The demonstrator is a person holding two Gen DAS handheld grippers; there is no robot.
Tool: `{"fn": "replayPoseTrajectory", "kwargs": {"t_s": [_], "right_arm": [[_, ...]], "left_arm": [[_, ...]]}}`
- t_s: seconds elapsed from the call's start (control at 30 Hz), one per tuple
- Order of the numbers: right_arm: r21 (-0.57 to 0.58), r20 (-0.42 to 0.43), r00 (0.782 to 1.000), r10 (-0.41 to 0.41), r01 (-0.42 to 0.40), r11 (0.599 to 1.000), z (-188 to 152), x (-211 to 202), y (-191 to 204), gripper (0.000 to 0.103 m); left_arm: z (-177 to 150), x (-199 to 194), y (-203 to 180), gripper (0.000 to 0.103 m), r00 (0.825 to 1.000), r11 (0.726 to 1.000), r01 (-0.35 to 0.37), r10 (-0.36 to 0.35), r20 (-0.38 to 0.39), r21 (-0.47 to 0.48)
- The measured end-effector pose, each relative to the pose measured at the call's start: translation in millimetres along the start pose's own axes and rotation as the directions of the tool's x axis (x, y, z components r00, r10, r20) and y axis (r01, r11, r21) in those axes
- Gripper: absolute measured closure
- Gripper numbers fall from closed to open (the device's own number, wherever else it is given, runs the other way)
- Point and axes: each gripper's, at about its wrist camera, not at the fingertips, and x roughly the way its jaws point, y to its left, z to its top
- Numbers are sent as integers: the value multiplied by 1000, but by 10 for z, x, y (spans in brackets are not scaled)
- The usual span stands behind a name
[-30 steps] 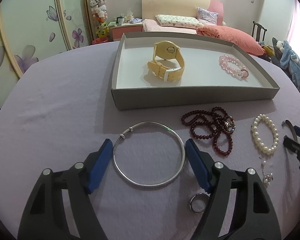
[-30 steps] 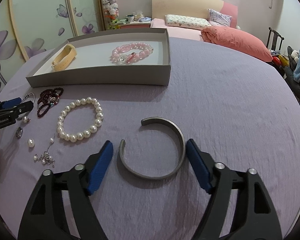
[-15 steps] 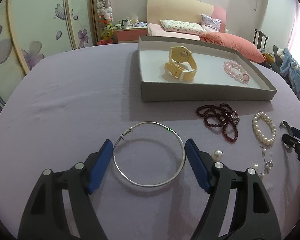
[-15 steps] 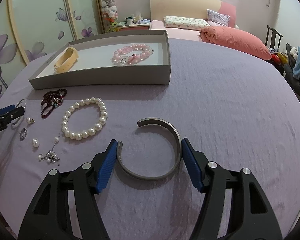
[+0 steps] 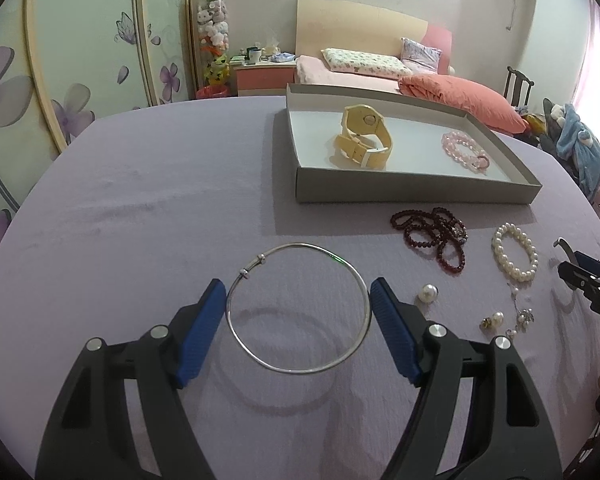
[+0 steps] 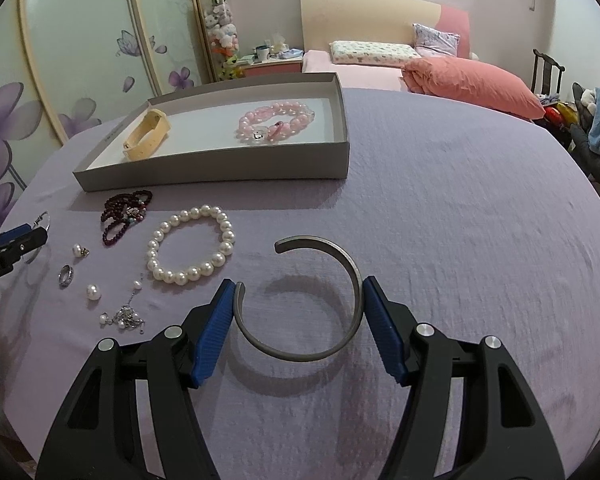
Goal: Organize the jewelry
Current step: 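Grasp the silver bangle with the left tool while the right tool grasps the silver cuff, then lower both bracelets into the grey tray and open both tools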
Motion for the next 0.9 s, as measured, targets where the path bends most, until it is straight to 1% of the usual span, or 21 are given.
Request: {"fn": "replayPoseTrajectory", "kwargs": {"t_s": [0.13,0.27,0.4,0.57,0.77,0.9], "right_arm": [[6,10,1000,6,-6,1000,3,-34,1,38],[18,40,999,14,-14,1000,29,-98,-1,38],[22,72,997,24,-26,999,51,-170,6,38],[32,129,991,36,-40,999,117,-270,13,38],[38,223,974,42,-52,998,304,-416,36,38],[31,280,959,36,-47,998,443,-490,80,38]], "left_arm": [[-2,-20,-4,31,1000,1000,5,-5,2,2],[6,-53,-5,31,1000,1000,10,-10,15,-4],[26,-145,11,31,999,1000,17,-16,42,-10],[77,-279,-1,31,995,999,30,-29,94,-13],[238,-480,-34,31,980,999,47,-44,194,-11],[380,-562,-94,31,964,998,64,-60,258,-7]]}}
